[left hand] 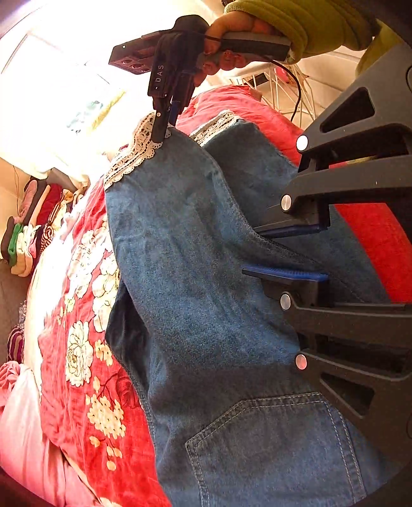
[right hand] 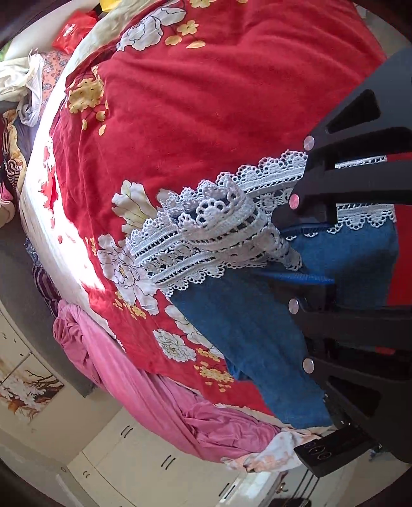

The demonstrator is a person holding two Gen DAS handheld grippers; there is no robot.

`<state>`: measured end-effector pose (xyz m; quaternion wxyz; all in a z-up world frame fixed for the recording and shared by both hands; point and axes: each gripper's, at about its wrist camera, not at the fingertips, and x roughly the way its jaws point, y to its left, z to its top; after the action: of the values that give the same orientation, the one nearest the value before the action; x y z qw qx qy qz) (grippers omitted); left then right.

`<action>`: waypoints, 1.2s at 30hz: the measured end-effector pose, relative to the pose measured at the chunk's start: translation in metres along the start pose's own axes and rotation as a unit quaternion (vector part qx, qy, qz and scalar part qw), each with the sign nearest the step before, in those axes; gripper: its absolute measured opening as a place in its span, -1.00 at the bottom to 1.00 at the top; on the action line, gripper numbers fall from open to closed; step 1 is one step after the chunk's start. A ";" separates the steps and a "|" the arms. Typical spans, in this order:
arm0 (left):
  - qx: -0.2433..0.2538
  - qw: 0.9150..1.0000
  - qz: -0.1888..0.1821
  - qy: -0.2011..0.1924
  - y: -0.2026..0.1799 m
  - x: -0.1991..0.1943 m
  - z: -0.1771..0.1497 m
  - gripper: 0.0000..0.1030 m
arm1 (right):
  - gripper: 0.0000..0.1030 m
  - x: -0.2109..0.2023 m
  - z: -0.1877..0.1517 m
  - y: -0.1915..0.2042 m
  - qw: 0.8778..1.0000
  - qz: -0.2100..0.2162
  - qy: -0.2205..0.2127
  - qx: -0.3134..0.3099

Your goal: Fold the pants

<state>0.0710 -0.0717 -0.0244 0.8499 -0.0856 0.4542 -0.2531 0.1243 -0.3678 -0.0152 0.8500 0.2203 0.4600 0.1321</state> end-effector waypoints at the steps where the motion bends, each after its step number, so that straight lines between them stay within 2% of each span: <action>1: 0.001 1.000 0.000 0.000 0.000 -0.001 0.000 -0.80 | -0.13 -0.002 -0.002 -0.001 1.000 -0.004 -0.001 0.002; 5: 0.001 1.000 0.000 -0.004 -0.002 -0.009 -0.005 -0.80 | -0.13 -0.009 -0.002 -0.009 1.000 -0.007 -0.014 0.010; 6: 0.001 1.000 0.001 -0.005 -0.002 -0.009 -0.006 -0.80 | -0.21 -0.009 -0.001 -0.011 1.000 -0.006 -0.016 0.011; 8: 0.003 1.000 0.003 -0.005 -0.004 -0.009 -0.006 -0.85 | -0.52 -0.007 -0.001 -0.017 1.000 -0.010 -0.018 0.016; 9: 0.006 1.000 0.005 -0.005 -0.005 -0.008 -0.006 -0.87 | -0.76 -0.006 -0.001 -0.019 1.000 -0.016 -0.021 0.015; 10: 0.008 1.000 0.006 -0.006 -0.005 -0.008 -0.006 -0.88 | -0.78 -0.006 -0.003 -0.021 0.999 -0.022 -0.022 0.014; 12: 0.012 1.000 0.005 -0.006 -0.007 -0.010 -0.007 -0.95 | -0.80 -0.009 -0.005 -0.025 0.999 -0.016 -0.023 0.018; 20: 0.026 1.000 -0.002 -0.014 -0.013 -0.031 -0.012 -0.96 | -0.80 -0.037 -0.027 -0.021 1.000 -0.005 -0.005 0.005; 28: 0.042 0.999 0.004 -0.005 -0.018 -0.033 -0.025 -0.96 | -0.80 -0.038 -0.063 -0.036 0.998 -0.003 0.038 0.040; 36: 0.064 0.998 0.013 0.007 -0.021 -0.029 -0.030 -0.96 | -0.74 -0.040 -0.071 -0.041 0.998 0.004 0.048 0.049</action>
<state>0.0259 -0.0724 -0.0124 0.8534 -0.0238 0.4445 -0.2711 0.0441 -0.4027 -0.0407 0.8143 0.2570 0.5056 0.1231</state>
